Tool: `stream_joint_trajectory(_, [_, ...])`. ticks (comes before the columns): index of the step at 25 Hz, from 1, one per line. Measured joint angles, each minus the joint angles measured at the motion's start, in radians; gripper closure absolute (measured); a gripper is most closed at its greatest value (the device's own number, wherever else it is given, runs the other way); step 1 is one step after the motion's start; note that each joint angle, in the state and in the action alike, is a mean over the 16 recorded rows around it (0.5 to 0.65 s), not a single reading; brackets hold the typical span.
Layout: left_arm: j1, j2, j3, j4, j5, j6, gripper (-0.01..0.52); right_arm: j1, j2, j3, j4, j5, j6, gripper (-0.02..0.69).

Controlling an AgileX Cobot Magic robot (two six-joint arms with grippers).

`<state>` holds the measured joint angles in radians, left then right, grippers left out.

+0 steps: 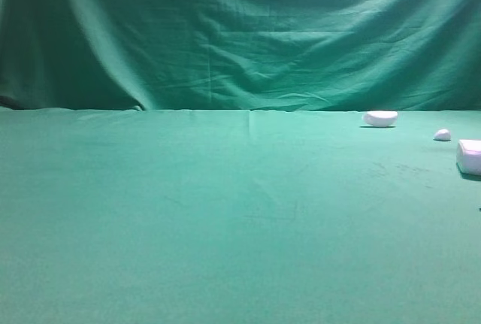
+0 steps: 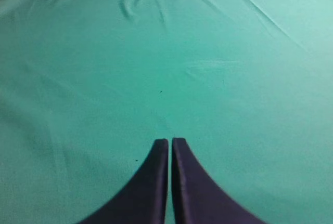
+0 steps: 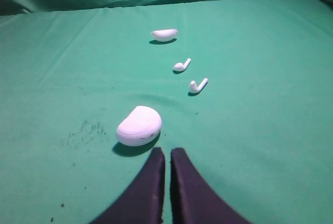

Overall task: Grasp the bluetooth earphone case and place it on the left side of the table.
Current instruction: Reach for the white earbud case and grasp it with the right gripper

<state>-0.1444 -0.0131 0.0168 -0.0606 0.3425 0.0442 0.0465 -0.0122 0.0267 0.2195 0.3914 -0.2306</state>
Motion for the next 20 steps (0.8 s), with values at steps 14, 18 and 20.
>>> stream_joint_trajectory(14, [0.000, 0.000, 0.000, 0.000, 0.000, 0.000, 0.514, 0.000, 0.000, 0.001, 0.021, -0.026, 0.005, 0.665])
stream_joint_trajectory(18, [0.000, 0.000, 0.000, 0.000, 0.000, 0.000, 0.514, 0.000, 0.000, 0.001, 0.111, -0.117, 0.018, 0.665])
stream_joint_trajectory(20, [0.000, 0.000, 0.000, 0.000, 0.000, 0.000, 0.514, 0.000, 0.000, 0.001, 0.166, -0.174, 0.020, 0.665])
